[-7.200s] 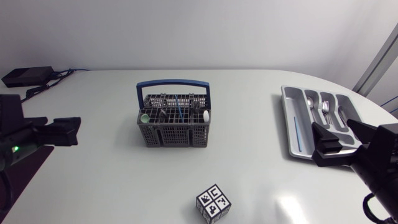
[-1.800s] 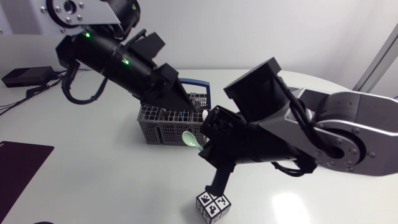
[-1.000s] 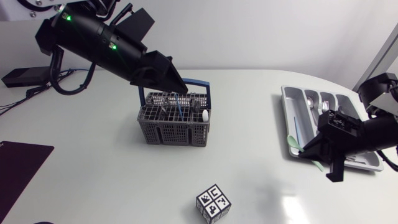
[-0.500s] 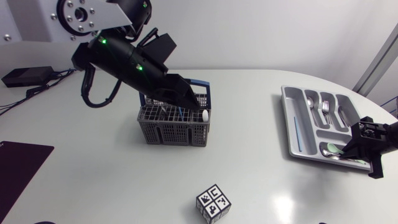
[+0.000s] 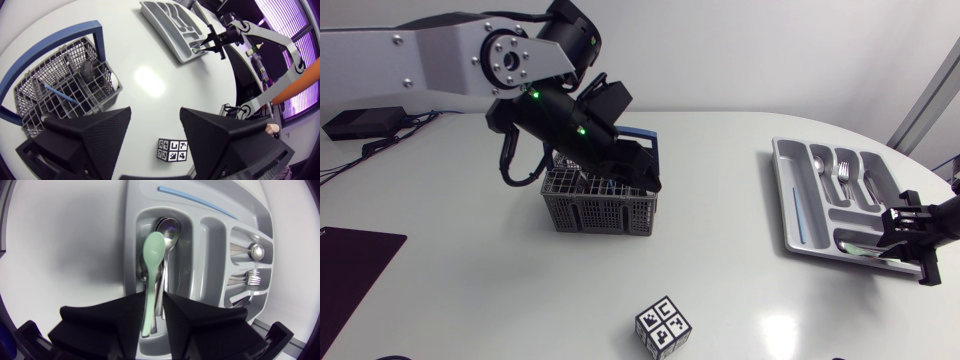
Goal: Transfer all utensils from the basket to the drawer tray.
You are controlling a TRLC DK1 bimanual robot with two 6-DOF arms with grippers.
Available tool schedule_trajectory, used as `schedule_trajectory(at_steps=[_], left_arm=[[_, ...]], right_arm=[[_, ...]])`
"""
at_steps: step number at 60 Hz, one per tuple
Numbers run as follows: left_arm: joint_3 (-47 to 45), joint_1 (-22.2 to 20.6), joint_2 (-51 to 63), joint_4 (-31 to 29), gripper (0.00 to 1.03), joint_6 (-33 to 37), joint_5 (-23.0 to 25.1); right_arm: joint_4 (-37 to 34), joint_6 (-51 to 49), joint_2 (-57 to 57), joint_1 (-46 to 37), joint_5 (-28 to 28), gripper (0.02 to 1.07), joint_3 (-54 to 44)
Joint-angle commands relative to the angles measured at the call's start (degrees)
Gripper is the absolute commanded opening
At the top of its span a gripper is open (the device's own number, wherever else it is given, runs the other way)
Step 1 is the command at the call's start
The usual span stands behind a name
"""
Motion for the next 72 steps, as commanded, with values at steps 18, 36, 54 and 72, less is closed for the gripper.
schedule_trajectory(at_steps=[18, 36, 54, 72], left_arm=[[0.1, -0.2, 5.7, 5.8, 0.65, -3.4, -7.9], [4.3, -1.3, 11.1, 7.3, 0.55, -4.4, -12.8], [6.4, -2.1, 13.5, 8.9, 0.29, -5.7, -14.4], [6.6, -2.2, 14.4, 8.9, 0.07, -5.7, -14.4]], right_arm=[[-3.7, 5.8, -7.4, 1.6, -2.7, 0.94, -1.1], [-10.9, 20.2, -13.3, 8.3, -7.0, 0.94, -1.5], [-8.3, 23.4, -21.1, 13.8, -9.3, 0.94, -8.8], [-6.6, 25.2, -24.3, 16.9, -9.8, 0.94, -11.8]])
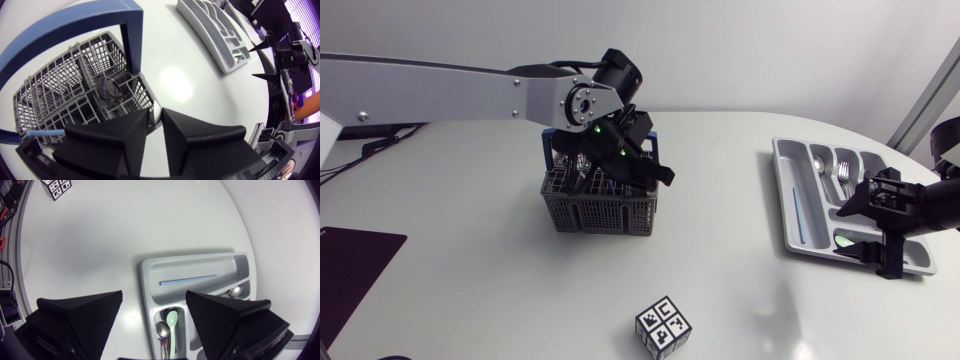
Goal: Transfer all utensils from the basket to the drawer tray.
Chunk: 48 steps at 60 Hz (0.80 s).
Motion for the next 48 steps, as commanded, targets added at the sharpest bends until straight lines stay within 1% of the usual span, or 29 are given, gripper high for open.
schedule_trajectory(at_steps=[1, 5, 19, 37, 48], left_arm=[[1.5, -0.2, 0.7, -0.1, 0.06, -1.0, -0.3], [1.4, 0.0, 0.4, -0.1, 0.04, -1.1, -0.3], [1.1, 0.9, -2.2, -0.1, 0.04, -1.3, 0.4], [1.2, 2.3, -7.2, -1.3, 0.04, -2.8, 6.2], [1.6, 3.1, -11.5, -4.5, 0.04, -2.6, 8.6]], right_arm=[[0.4, 1.4, -1.0, 1.2, -0.5, 0.94, -2.2], [0.7, 1.9, -1.5, 2.2, -0.5, 0.94, -3.0], [1.7, 3.0, -2.8, 4.7, -0.1, 0.94, -4.9], [1.1, 5.8, -5.0, 8.3, -0.1, 0.94, -4.8], [0.1, 9.7, -6.2, 11.2, -0.3, 0.94, -2.9]])
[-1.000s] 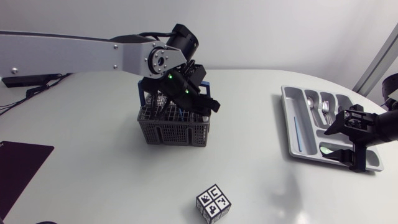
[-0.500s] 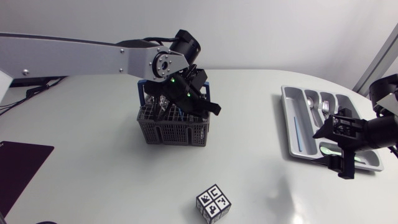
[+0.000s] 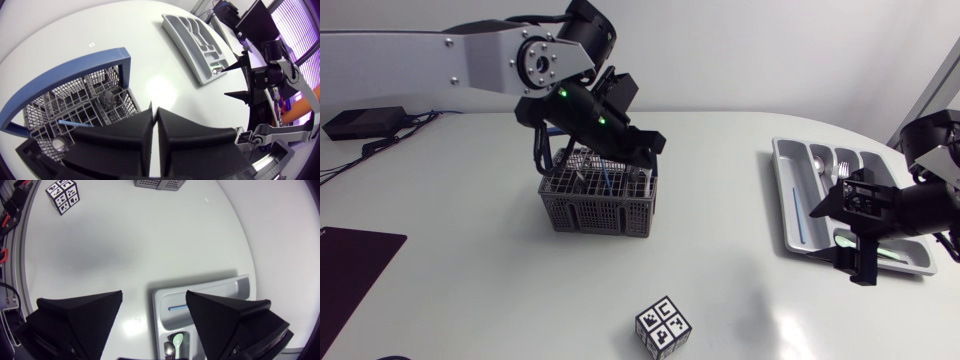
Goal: Transfer all utensils from the basket to the drawer tray.
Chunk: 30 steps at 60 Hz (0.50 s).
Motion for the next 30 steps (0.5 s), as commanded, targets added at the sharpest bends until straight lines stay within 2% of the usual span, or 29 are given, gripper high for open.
schedule_trajectory(at_steps=[1, 5, 20, 30], left_arm=[[1.5, 0.9, -3.7, -1.6, 0.04, -1.1, 1.5], [1.2, 1.6, -5.6, -2.1, 0.04, -0.9, 2.4], [-2.0, 2.8, -11.3, -2.2, 0.04, 1.0, 4.1], [-6.4, 2.7, -16.7, -2.1, 0.04, 6.9, 7.8]], right_arm=[[-1.2, 3.0, -0.7, 1.6, -0.3, 0.94, 1.1], [-1.7, 4.6, -1.2, 2.8, -0.5, 0.97, 1.9], [-1.7, 11.5, -3.2, 8.2, -3.5, 0.97, 3.8], [-2.6, 16.0, -3.5, 11.4, -7.7, 1.02, 4.9]])
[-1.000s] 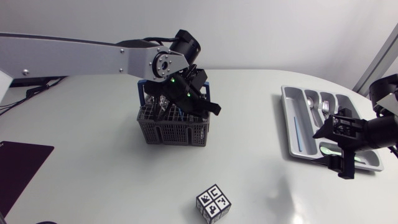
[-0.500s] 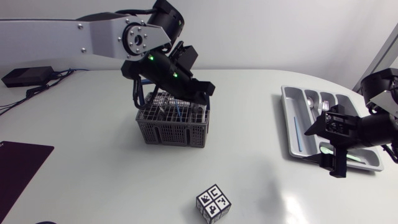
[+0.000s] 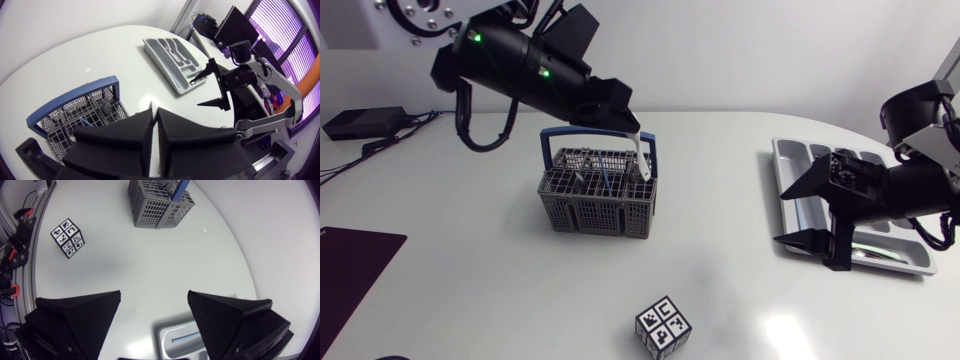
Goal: Transfer all utensils from the basket to the drawer tray.
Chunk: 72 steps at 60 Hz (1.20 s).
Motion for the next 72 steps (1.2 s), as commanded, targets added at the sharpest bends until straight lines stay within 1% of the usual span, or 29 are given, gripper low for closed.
schedule_trajectory(at_steps=[1, 7, 13, 20, 24, 27, 31, 39, 44, 48, 52, 55, 59, 62, 63, 67, 72], left_arm=[[-3.6, 0.0, -3.3, -0.5, 0.04, 4.3, 1.6], [-6.4, -0.7, -5.9, -0.3, 0.04, 8.2, 3.8], [-10.7, -3.3, -8.5, -0.3, 0.04, 13.2, 5.7], [-13.8, -6.6, -10.3, -0.4, 0.04, 16.4, 7.2], [-15.0, -8.2, -11.0, -0.5, 0.04, 17.6, 8.7], [-15.7, -9.6, -11.1, -0.6, 0.04, 18.0, 9.8], [-16.4, -10.4, -11.1, -0.7, 0.04, 18.3, 11.1], [-18.0, -11.7, -11.1, -0.6, 0.04, 19.1, 13.6], [-18.8, -12.4, -11.1, -0.6, 0.04, 19.5, 13.9], [-18.8, -12.4, -11.2, -0.6, 0.04, 19.5, 14.3], [-18.9, -12.4, -11.3, -0.5, 0.04, 19.5, 14.6], [-18.9, -12.4, -11.4, -0.5, 0.04, 19.7, 14.6], [-18.9, -12.4, -11.4, -0.5, 0.04, 19.7, 14.8], [-19.1, -12.4, -11.4, -0.5, 0.04, 19.7, 14.9], [-19.1, -12.4, -11.5, -0.5, 0.04, 19.7, 15.0], [-19.2, -12.3, -11.6, -0.5, 0.04, 19.7, 15.0], [-19.2, -12.1, -11.7, -0.5, 0.04, 19.6, 15.0]], right_arm=[[-1.3, 3.6, -0.5, 1.9, -1.7, 1.02, 1.3], [-2.1, 6.5, -1.3, 5.6, -3.6, 1.02, 1.3], [-2.2, 10.6, -2.1, 9.8, -4.6, 1.02, 1.6], [-2.7, 14.9, -2.4, 15.7, -5.1, 1.02, 2.0], [-2.6, 18.4, -2.5, 20.4, -5.1, 1.02, 2.2], [-2.1, 20.8, -3.2, 23.4, -6.5, 1.02, 2.3], [-1.8, 23.0, -3.7, 25.6, -8.1, 1.02, 2.7], [1.1, 26.5, -5.0, 29.7, -8.8, 1.01, 2.5], [1.2, 27.4, -5.7, 30.8, -12.1, 0.89, 2.6], [1.4, 28.4, -6.0, 32.5, -12.5, 0.8, 2.5], [2.2, 28.9, -6.0, 33.8, -12.8, 0.67, 2.2], [3.1, 29.3, -6.0, 34.3, -12.9, 0.53, 1.9], [3.6, 29.5, -6.0, 34.4, -14.3, 0.39, 1.8], [3.8, 29.5, -6.0, 34.4, -14.3, 0.3, 1.5], [3.9, 29.4, -6.0, 34.5, -14.3, 0.26, 1.4], [4.2, 29.4, -6.0, 34.5, -14.3, 0.18, 1.2], [4.0, 29.3, -5.9, 34.4, -14.3, 0.16, 0.9]])
